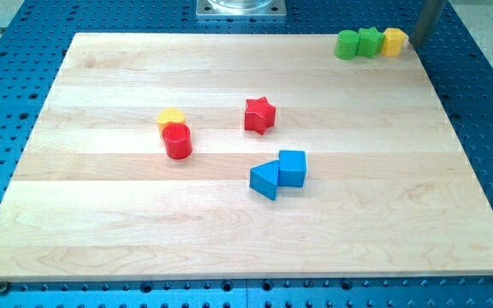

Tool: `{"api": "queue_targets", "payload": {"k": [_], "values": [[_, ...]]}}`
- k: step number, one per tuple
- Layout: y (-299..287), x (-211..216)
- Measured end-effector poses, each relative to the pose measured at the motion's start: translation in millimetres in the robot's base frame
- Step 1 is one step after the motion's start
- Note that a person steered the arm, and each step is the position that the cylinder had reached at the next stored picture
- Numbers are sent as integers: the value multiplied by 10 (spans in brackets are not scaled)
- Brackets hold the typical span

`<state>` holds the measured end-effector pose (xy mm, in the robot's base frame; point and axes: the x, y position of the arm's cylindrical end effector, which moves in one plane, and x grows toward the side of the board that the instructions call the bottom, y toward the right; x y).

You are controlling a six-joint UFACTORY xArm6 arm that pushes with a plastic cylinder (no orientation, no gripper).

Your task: Separate green circle from green star

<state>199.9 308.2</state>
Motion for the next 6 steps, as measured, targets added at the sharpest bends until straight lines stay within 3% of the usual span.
{"api": "queue_targets", "payload": {"k": [3, 5, 6], "values": [[-1437, 133], [-1891, 502], [-1696, 209]]}}
